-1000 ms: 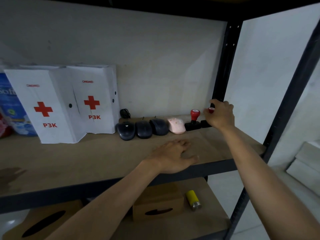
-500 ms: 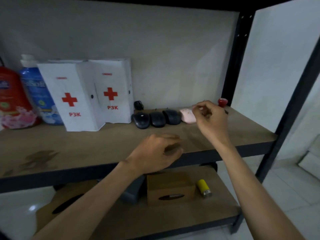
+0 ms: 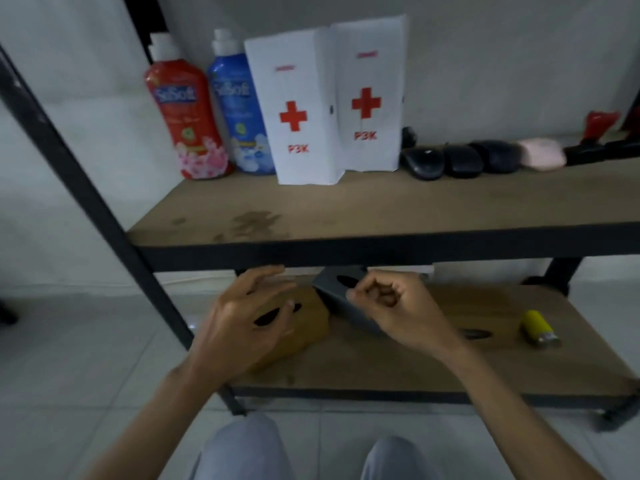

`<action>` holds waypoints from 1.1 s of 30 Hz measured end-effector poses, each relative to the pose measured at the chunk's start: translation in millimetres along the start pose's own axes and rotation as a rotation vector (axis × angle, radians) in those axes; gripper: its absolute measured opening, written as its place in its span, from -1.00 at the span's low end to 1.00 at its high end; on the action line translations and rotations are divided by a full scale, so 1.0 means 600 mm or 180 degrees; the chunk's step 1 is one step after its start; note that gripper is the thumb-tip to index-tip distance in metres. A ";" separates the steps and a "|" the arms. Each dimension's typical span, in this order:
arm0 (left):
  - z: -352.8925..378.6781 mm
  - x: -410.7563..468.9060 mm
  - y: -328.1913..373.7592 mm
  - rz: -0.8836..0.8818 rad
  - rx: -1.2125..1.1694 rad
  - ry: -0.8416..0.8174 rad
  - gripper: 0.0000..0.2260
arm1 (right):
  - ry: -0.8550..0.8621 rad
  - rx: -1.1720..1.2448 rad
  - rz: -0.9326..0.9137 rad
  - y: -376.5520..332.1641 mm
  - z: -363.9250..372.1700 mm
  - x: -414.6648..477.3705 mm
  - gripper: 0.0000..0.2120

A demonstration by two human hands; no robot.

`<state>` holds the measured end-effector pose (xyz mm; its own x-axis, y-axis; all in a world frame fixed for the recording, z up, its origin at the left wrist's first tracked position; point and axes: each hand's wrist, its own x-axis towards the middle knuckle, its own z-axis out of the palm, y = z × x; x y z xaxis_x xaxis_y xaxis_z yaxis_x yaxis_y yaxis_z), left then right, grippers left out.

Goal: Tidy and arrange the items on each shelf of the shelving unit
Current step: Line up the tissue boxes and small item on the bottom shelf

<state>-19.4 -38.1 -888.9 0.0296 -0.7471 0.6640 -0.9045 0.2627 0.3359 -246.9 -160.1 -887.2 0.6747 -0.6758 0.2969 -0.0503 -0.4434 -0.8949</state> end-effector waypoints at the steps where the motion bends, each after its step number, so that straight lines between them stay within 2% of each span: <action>1: 0.000 -0.022 -0.020 -0.0091 0.0015 -0.0076 -0.76 | -0.0049 -0.0096 0.0104 0.021 0.026 0.007 -0.82; 3: 0.008 -0.068 -0.066 -0.0293 0.0121 -0.0381 -0.74 | -0.0215 -0.0372 0.0286 0.068 0.075 0.029 -0.84; 6: 0.049 -0.133 -0.128 -0.0427 0.0362 -0.1115 -0.72 | -0.0549 -0.0775 0.0554 0.152 0.138 0.082 -0.89; 9: 0.106 -0.176 -0.169 -0.0683 0.0164 -0.1486 -0.74 | -0.0795 -0.1365 0.0570 0.236 0.183 0.139 -0.94; 12: 0.176 -0.206 -0.204 -0.0773 -0.0038 -0.1838 -0.75 | -0.1073 -0.2279 0.0281 0.287 0.212 0.182 -0.69; 14: 0.224 -0.230 -0.225 -0.0771 -0.0088 -0.1896 -0.72 | -0.1378 -0.2627 0.0136 0.307 0.229 0.201 -0.56; 17: 0.281 -0.257 -0.236 -0.0755 -0.0043 -0.2039 -0.60 | -0.1682 -0.2775 -0.0018 0.333 0.257 0.210 -0.55; 20: 0.322 -0.276 -0.250 -0.0667 -0.0046 -0.2213 -0.50 | -0.1612 -0.2928 -0.0261 0.340 0.278 0.212 -0.60; 24: 0.361 -0.291 -0.270 -0.0525 0.0215 -0.2386 -0.36 | -0.1535 -0.2970 -0.0243 0.327 0.302 0.219 -0.54; 30: 0.383 -0.299 -0.272 -0.0497 0.0436 -0.2182 -0.38 | -0.1280 -0.3129 -0.0338 0.316 0.336 0.241 -0.55; 33: 0.389 -0.295 -0.276 -0.0291 0.0703 -0.2016 -0.37 | -0.1401 -0.3180 -0.0344 0.316 0.335 0.243 -0.52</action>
<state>25.9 -92.1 -1218.1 -0.0841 -0.9917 0.0971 -0.9780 0.1008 0.1828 -10.3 -224.4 -1080.7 0.9053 -0.4234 0.0348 -0.4151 -0.8991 -0.1389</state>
